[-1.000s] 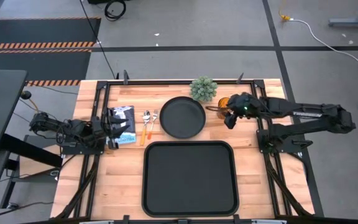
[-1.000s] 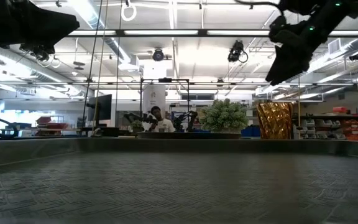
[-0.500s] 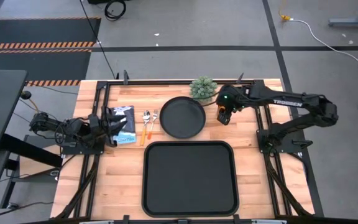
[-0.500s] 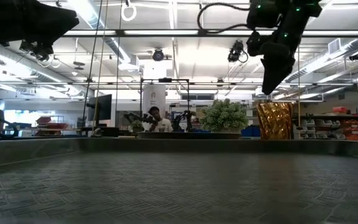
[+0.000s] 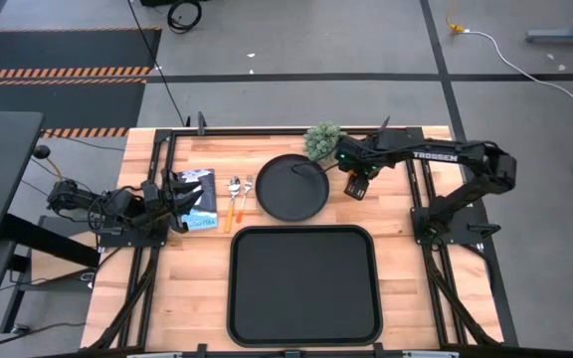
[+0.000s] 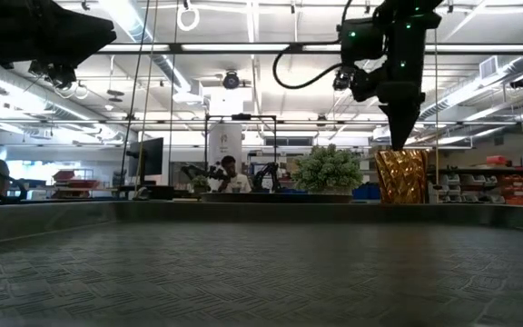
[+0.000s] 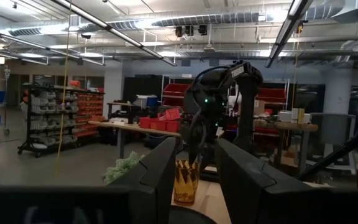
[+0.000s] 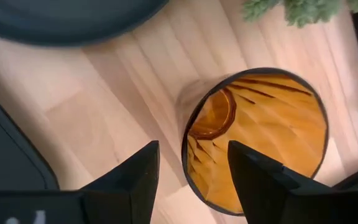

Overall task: Pick and place plate/cup/fork/spoon on tray
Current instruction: Put the brown cup on the black tray

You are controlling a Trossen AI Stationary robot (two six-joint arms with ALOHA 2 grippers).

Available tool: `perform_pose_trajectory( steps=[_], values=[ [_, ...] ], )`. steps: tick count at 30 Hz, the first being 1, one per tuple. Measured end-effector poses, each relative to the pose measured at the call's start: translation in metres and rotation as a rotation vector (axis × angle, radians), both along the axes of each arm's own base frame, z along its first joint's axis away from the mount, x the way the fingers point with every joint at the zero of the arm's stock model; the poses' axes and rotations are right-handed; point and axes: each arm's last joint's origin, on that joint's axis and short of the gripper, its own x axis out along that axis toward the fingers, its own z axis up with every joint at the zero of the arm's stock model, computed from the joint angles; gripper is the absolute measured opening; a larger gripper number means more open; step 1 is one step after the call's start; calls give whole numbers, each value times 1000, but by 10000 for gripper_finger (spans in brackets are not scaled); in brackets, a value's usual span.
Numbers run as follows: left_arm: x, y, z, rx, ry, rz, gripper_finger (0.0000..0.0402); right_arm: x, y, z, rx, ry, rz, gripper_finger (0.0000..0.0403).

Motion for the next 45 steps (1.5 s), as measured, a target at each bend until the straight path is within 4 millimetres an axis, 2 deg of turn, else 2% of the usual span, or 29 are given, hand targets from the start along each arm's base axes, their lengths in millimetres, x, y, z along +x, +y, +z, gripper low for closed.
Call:
perform_pose_trajectory(
  steps=[11, 25, 31, 39, 45],
  values=[
    [0, 0, 0, -7, -5, -3, 121, 7, -3, -22, 63, 158, 33, 145],
    [0, 0, 0, -9, -7, -3, 121, 6, -3, -24, 71, 196, 115, 13],
    [-1, 0, 2, -15, -24, -4, 121, 5, -2, -24, 90, 206, 113, 18],
    [-1, 0, 2, -32, -31, -10, 121, 6, 25, -19, 166, 216, 134, 10],
    [-1, 0, 2, -32, -32, -10, 121, 16, 56, 13, 138, 127, 165, 10]
  ],
)
